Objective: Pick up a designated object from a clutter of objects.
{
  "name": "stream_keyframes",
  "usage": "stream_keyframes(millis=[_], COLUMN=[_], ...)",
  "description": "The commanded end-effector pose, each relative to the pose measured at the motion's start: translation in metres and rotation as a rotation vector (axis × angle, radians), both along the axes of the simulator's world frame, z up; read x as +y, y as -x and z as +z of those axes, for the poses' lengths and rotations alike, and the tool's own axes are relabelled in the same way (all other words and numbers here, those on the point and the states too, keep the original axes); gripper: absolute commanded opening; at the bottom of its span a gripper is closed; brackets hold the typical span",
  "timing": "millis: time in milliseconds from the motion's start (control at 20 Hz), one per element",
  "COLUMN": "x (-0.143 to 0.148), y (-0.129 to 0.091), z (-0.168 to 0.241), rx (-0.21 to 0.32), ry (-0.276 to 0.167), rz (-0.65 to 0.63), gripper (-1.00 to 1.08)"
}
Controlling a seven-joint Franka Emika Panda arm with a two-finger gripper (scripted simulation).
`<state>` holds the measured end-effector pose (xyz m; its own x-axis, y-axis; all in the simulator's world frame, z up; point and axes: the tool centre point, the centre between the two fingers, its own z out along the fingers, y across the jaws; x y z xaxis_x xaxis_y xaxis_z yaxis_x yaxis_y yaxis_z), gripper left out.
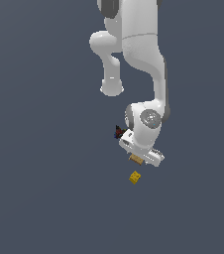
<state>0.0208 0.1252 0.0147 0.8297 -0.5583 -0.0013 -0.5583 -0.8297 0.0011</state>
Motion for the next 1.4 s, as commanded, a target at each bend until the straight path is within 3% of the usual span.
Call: stream_keyframes(millis=[0,50,100,850,1350], x=[0.0,0.0,0.0,0.003,0.016], y=[-0.001,-0.001,-0.001,-0.002,-0.006], z=[-0.004,-0.004,-0.004,0.004,0.064], rx=[-0.001,-0.001,-0.001,-0.003,-0.002], ry=[0.0,0.0,0.0,-0.001,-0.001], rz=[0.0,0.0,0.0,0.0,-0.001], gripper=[1.0,1.0,-1.0,-1.0,-1.0])
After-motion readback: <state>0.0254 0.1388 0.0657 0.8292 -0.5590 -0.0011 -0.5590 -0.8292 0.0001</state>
